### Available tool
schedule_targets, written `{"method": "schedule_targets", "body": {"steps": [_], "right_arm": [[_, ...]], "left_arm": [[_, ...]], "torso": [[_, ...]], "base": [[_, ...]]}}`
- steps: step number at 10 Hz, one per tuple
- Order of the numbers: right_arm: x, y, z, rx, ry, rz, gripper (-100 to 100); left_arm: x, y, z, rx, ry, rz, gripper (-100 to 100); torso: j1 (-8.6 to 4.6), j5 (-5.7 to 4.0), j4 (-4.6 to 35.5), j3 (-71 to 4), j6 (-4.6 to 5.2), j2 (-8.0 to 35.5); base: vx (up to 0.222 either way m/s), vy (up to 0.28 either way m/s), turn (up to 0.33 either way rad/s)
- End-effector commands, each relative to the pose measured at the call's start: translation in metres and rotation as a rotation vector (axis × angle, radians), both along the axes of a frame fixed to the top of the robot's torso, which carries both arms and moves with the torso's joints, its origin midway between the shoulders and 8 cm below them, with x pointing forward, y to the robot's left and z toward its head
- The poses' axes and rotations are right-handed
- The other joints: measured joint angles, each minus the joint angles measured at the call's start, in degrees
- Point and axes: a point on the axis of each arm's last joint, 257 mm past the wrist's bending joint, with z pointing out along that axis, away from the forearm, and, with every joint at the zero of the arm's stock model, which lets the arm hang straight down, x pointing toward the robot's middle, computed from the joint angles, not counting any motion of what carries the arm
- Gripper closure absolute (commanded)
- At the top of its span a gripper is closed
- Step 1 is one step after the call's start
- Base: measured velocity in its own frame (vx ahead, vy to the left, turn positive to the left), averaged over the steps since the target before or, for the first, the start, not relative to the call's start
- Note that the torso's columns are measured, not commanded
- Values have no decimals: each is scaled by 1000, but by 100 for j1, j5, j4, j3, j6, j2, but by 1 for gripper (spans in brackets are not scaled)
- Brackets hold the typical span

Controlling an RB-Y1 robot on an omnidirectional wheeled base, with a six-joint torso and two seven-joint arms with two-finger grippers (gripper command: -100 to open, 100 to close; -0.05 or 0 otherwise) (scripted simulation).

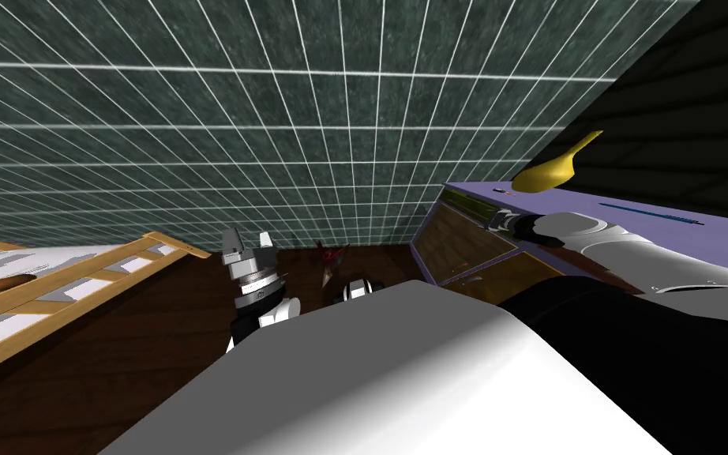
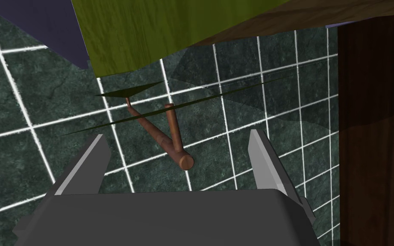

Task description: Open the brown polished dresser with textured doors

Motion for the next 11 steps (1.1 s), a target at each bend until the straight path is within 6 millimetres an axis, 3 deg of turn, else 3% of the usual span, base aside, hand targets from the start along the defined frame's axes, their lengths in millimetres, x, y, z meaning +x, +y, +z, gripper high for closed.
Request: {"method": "schedule_targets", "body": {"steps": [1, 5, 6, 7, 8, 9, 11], "right_arm": [[-11, -14, -1, 2, 2, -37, -100], [-64, -61, 3, -10, 0, -201, -100], [-68, -63, 2, -10, 1, -208, -100], [-86, -78, 7, -19, -5, -266, -100], [-95, -84, 7, -17, -8, -291, -100], [-88, -83, 10, -22, -18, -280, -100], [-114, -97, 11, -29, -8, -342, -100]], "left_arm": [[0, 0, 0, 0, 0, 0, 0], [0, 0, 0, 0, 0, 0, 0], [0, 0, 0, 0, 0, 0, 0], [0, 0, 0, 0, 0, 0, 0], [0, 0, 0, 0, 0, 0, 0], [0, 0, 0, 0, 0, 0, 0], [0, 0, 0, 0, 1, 1, 0]], "torso": [[-6, -1, -4, -10, 16, -20], [-2, 0, 3, 7, 11, 14], [-7, -3, 0, 0, 6, -4], [-13, -3, -11, -25, 15, -43], [6, -1, -13, -23, -5, -31], [4, 2, -8, -18, 4, -27], [-19, -7, -15, -32, 10, -52]], "base": [[-13, 1, -39], [-181, 26, 414], [-101, 15, 122], [-172, 67, 341], [-176, 63, 395], [-77, 22, 97], [-58, 20, 161]]}}
